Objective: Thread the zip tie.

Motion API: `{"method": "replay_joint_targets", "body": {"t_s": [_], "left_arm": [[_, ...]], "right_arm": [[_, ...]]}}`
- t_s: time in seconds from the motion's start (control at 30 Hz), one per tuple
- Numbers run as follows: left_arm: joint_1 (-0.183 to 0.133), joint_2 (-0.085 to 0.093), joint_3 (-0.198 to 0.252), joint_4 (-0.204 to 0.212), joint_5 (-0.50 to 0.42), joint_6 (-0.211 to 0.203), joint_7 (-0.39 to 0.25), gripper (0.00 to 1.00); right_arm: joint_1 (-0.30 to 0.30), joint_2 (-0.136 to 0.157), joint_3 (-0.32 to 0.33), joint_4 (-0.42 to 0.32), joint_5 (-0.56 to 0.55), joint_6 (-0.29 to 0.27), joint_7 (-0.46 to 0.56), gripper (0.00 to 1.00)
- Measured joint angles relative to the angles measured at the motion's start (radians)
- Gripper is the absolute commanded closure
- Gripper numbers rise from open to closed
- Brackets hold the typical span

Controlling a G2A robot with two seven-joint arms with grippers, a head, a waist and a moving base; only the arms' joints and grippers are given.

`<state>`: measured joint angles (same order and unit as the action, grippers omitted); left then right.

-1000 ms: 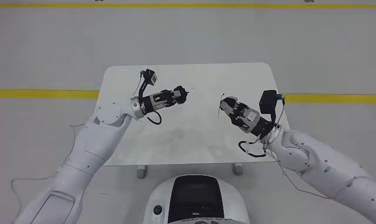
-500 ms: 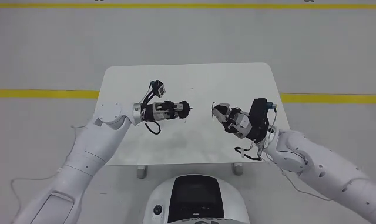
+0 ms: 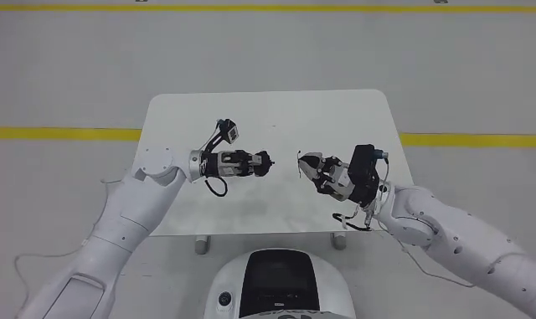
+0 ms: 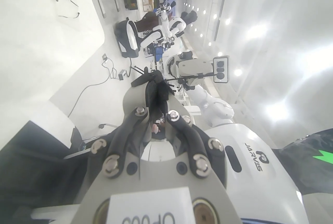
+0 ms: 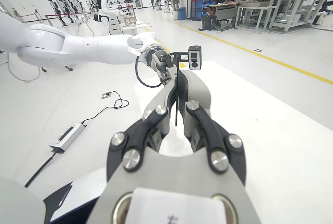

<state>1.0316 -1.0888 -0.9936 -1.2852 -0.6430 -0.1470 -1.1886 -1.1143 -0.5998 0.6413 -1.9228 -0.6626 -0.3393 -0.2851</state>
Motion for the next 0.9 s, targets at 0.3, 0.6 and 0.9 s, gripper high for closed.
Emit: {"method": "replay_joint_targets", "body": {"t_s": [0.3, 0.6, 0.9], "left_arm": [[0.014, -0.01, 0.033, -0.012, -0.103, 0.045, -0.025, 1.0], [0.007, -0.017, 0.064, -0.004, -0.096, 0.041, -0.008, 1.0], [-0.002, -0.022, 0.084, -0.008, -0.093, 0.053, 0.008, 1.0]], "right_arm": [[-0.034, -0.019, 0.002, 0.021, -0.016, -0.001, -0.124, 1.0], [-0.025, -0.023, -0.018, 0.031, -0.015, -0.001, -0.145, 1.0], [0.003, -0.031, -0.037, 0.041, 0.008, -0.001, -0.137, 1.0]]}}
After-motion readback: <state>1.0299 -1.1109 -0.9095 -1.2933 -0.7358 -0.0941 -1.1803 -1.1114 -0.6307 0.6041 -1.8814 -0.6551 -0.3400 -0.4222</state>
